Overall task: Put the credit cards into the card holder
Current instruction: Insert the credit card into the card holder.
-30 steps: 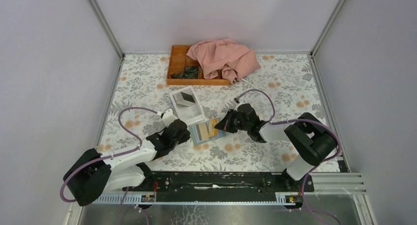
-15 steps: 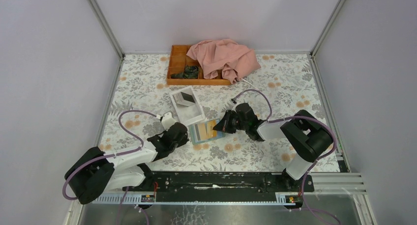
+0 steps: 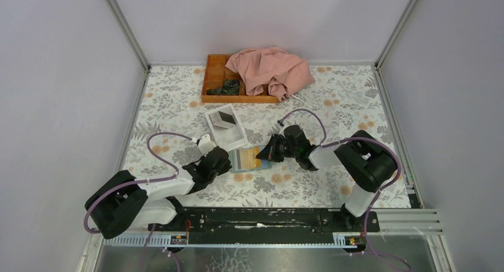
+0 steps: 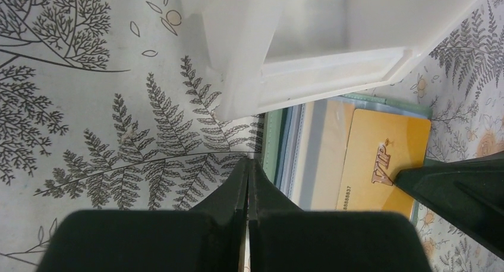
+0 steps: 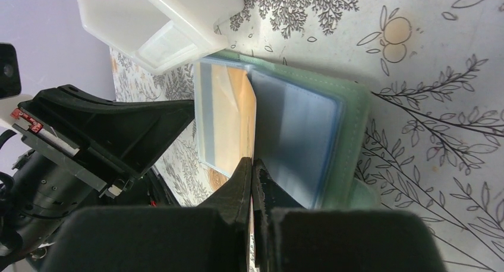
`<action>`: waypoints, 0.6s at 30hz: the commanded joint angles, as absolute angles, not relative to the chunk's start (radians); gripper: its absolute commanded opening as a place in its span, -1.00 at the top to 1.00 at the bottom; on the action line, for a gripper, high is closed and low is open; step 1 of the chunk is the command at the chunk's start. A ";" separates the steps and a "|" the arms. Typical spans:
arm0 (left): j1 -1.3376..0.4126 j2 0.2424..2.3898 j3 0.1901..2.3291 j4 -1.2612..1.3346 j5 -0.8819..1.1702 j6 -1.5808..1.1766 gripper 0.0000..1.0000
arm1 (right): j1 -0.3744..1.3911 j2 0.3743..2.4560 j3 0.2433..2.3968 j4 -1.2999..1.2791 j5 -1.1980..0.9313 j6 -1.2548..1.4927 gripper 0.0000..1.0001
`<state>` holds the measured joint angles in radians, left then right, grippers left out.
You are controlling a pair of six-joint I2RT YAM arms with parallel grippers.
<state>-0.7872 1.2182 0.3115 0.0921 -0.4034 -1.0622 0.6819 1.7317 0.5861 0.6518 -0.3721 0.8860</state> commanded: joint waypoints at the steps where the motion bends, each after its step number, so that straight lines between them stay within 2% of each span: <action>1: -0.797 1.272 0.289 0.079 -0.376 -1.046 1.00 | 0.692 1.753 0.600 0.682 -0.399 0.872 1.00; 18: -0.799 1.358 0.307 0.114 -0.345 -1.019 1.00 | 0.690 1.765 0.553 0.733 -0.377 0.900 1.00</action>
<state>-0.7876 1.3125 0.3359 0.1955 -0.4023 -1.0451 0.6819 1.7451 0.5770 0.7036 -0.3859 0.8928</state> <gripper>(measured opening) 0.011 0.012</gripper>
